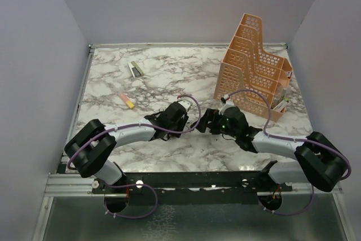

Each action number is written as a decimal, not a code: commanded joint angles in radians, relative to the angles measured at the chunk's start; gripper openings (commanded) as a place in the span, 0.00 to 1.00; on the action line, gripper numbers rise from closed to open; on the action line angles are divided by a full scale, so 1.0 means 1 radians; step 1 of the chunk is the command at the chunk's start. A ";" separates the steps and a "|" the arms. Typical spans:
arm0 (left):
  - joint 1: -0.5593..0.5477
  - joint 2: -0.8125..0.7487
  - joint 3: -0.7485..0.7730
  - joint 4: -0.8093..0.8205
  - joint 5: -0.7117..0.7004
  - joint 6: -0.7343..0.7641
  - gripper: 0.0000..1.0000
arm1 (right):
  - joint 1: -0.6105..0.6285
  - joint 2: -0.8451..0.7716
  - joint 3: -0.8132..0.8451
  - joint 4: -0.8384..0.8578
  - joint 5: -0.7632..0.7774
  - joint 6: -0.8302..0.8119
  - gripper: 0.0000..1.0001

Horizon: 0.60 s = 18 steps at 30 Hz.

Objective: Remove the keys from the keyring

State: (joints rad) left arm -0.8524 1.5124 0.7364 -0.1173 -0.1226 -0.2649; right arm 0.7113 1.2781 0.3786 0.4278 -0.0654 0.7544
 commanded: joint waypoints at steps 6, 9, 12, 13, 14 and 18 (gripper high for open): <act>0.010 -0.057 -0.024 0.011 0.052 -0.030 0.21 | -0.006 0.140 0.124 0.050 -0.088 -0.026 0.90; 0.011 -0.061 -0.028 0.018 0.055 -0.031 0.21 | -0.006 0.186 0.173 0.048 -0.092 -0.041 0.87; 0.011 -0.063 -0.029 0.021 0.058 -0.031 0.21 | -0.013 0.227 0.213 0.042 -0.096 -0.068 0.81; 0.013 -0.064 -0.030 0.021 0.060 -0.032 0.20 | -0.021 0.241 0.225 0.042 -0.109 -0.076 0.77; 0.012 -0.064 -0.030 0.024 0.060 -0.033 0.20 | -0.030 0.257 0.236 0.043 -0.132 -0.088 0.72; 0.013 -0.070 -0.033 0.024 0.061 -0.033 0.20 | -0.041 0.331 0.289 0.015 -0.198 -0.197 0.58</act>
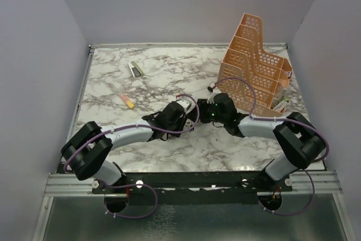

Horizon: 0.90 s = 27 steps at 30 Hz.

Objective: Remove the keys from the keyring

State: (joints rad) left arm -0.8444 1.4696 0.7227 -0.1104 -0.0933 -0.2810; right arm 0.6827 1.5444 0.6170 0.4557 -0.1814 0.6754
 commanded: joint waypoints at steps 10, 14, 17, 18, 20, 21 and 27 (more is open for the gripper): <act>0.012 -0.039 -0.020 0.009 0.028 -0.030 0.20 | -0.014 0.133 -0.014 0.138 -0.107 -0.396 0.52; 0.013 -0.040 -0.019 0.012 0.039 -0.032 0.19 | -0.013 0.162 -0.043 0.265 -0.155 -0.445 0.51; 0.013 -0.040 -0.018 0.015 0.042 -0.032 0.19 | -0.014 0.187 -0.066 0.352 -0.175 -0.489 0.47; 0.013 -0.040 -0.018 0.014 0.044 -0.031 0.19 | -0.013 0.192 -0.070 0.368 -0.189 -0.499 0.46; 0.014 -0.041 -0.018 0.016 0.047 -0.033 0.19 | -0.012 0.201 -0.079 0.399 -0.216 -0.518 0.45; 0.014 -0.043 -0.019 0.017 0.047 -0.033 0.19 | -0.011 0.204 -0.086 0.421 -0.226 -0.520 0.45; 0.016 -0.041 -0.022 0.025 0.053 -0.034 0.19 | 0.005 0.233 -0.071 0.425 -0.232 -0.544 0.45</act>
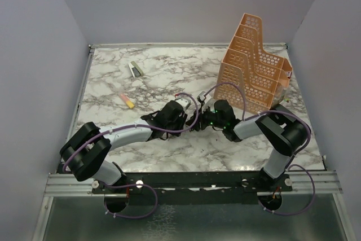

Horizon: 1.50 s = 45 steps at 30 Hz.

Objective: Remove the keys from the keyring

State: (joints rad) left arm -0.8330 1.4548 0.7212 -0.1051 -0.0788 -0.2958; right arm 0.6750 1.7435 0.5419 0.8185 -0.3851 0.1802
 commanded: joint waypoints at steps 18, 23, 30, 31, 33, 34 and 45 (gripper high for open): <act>0.009 -0.045 -0.032 0.035 0.023 -0.022 0.19 | 0.029 0.061 -0.015 0.113 0.078 -0.089 0.01; 0.010 -0.077 -0.057 0.053 0.000 -0.018 0.19 | 0.036 0.000 -0.020 0.065 0.087 -0.103 0.00; 0.010 -0.183 -0.148 0.165 -0.047 -0.009 0.22 | 0.089 -0.132 0.016 -0.135 0.162 -0.161 0.00; 0.010 -0.202 -0.164 0.187 -0.055 -0.004 0.24 | 0.097 -0.144 0.022 -0.160 0.170 -0.165 0.00; 0.010 -0.250 -0.205 0.240 -0.070 -0.001 0.30 | 0.110 -0.162 0.041 -0.223 0.184 -0.170 0.00; 0.009 -0.279 -0.224 0.263 -0.075 0.002 0.33 | 0.118 -0.170 0.059 -0.265 0.196 -0.171 0.00; 0.008 -0.613 -0.305 0.395 -0.126 -0.027 0.64 | 0.187 -0.327 0.338 -0.830 0.295 -0.225 0.00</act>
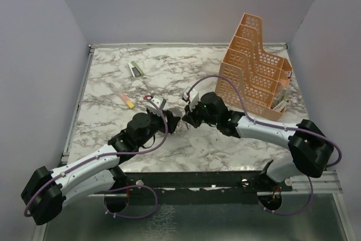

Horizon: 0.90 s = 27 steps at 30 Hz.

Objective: Remove the keys from the keyring

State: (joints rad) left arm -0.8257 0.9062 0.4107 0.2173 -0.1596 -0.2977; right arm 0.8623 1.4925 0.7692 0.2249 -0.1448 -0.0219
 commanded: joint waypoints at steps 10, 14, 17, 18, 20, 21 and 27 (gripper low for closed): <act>0.005 -0.044 0.306 -0.184 -0.086 -0.021 0.74 | 0.001 -0.083 0.414 -0.647 0.168 -0.100 0.00; 0.031 -0.008 0.420 -0.255 -0.075 0.080 0.74 | 0.001 -0.103 0.478 -0.719 0.170 -0.121 0.00; 0.064 0.038 0.421 -0.187 0.023 0.166 0.74 | 0.001 -0.110 0.490 -0.751 0.156 -0.156 0.00; 0.071 0.052 0.400 -0.136 0.046 0.190 0.74 | 0.001 -0.115 0.482 -0.753 0.166 -0.168 0.00; 0.107 0.081 0.368 -0.035 0.136 0.198 0.74 | 0.001 -0.130 0.449 -0.736 0.188 -0.184 0.00; 0.151 0.087 0.360 -0.006 0.239 0.176 0.73 | 0.001 -0.142 0.428 -0.718 0.194 -0.188 0.00; 0.243 0.024 0.296 0.012 0.420 0.262 0.71 | 0.001 -0.230 0.322 -0.643 0.185 -0.196 0.00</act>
State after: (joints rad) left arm -0.6209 0.9901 0.7441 0.1612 0.0700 -0.1310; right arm 0.8623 1.3254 1.1324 -0.4648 0.0174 -0.1898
